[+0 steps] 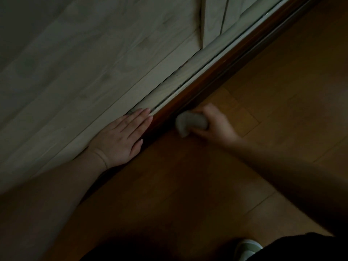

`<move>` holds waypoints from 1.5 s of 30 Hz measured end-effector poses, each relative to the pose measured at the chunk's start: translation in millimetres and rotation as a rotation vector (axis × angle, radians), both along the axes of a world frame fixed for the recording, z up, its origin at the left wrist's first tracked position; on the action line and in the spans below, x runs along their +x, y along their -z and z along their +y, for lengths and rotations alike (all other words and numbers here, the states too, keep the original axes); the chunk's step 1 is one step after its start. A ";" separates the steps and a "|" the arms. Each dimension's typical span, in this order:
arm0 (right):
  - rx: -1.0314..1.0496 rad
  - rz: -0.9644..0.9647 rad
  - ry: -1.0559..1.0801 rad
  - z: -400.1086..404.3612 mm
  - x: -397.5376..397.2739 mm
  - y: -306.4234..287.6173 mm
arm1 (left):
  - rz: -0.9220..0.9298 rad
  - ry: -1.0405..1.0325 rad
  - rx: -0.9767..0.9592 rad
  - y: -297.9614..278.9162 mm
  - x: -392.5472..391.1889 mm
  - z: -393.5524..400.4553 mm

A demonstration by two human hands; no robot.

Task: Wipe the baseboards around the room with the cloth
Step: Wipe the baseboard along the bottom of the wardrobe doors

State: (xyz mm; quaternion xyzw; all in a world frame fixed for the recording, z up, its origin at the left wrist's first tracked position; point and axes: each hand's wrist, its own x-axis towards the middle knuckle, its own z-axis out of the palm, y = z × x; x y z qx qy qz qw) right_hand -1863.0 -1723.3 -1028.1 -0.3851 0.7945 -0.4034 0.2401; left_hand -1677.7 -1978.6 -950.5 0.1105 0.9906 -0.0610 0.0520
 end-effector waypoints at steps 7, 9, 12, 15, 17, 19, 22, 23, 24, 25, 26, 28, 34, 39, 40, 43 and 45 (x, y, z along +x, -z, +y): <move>0.147 0.151 0.280 57.8 -125.8 -11.3 | 0.002 0.002 -0.011 -0.2 0.8 0.3; 0.125 0.117 0.450 66.8 -133.6 -7.4 | 0.003 0.000 -0.014 -0.4 0.9 0.2; 0.047 0.032 0.636 74.6 -119.2 -0.2 | 0.002 -0.006 -0.010 0.9 1.7 -0.2; 0.018 0.016 0.623 78.6 -85.1 10.4 | 0.006 -0.007 -0.016 2.6 1.6 0.1; 0.025 0.032 0.585 83.0 -62.7 16.1 | -0.008 -0.002 -0.020 3.1 0.7 0.3; 0.031 0.088 0.571 83.1 -50.9 21.3 | -0.016 -0.008 -0.031 2.6 0.1 0.1; 0.065 0.087 0.564 78.3 -51.5 22.4 | -0.016 -0.007 -0.049 2.5 -0.7 0.5; 0.075 0.087 0.554 77.3 -52.2 22.5 | -0.017 -0.004 -0.048 2.7 -0.6 0.9; 0.081 0.094 0.542 76.8 -52.6 23.0 | -0.018 -0.001 -0.046 3.3 -0.4 0.8; 0.082 0.096 0.536 76.5 -53.1 23.3 | -0.022 0.001 -0.042 3.2 -0.6 0.5; 0.084 0.093 0.532 76.4 -53.6 23.1 | -0.026 -0.002 -0.039 3.2 -0.3 0.8; 0.094 0.089 0.525 75.6 -54.0 23.0 | -0.038 -0.006 -0.045 1.6 -0.1 0.4; 0.098 0.072 0.498 74.1 -53.6 23.4 | -0.129 -0.054 -0.055 -9.6 -3.8 8.1; 0.118 0.086 0.480 76.5 -60.3 24.1 | -0.139 0.039 0.038 -26.3 -76.7 66.8; 0.122 0.092 0.478 76.2 -60.6 24.5 | -0.119 0.047 0.062 -27.2 -104.8 79.5; 0.122 0.111 0.478 76.5 -60.4 25.2 | -0.090 0.073 0.101 -21.0 -187.3 109.4; 0.108 0.133 0.479 75.5 -60.5 26.9 | -0.083 0.059 0.101 -12.3 -233.3 122.0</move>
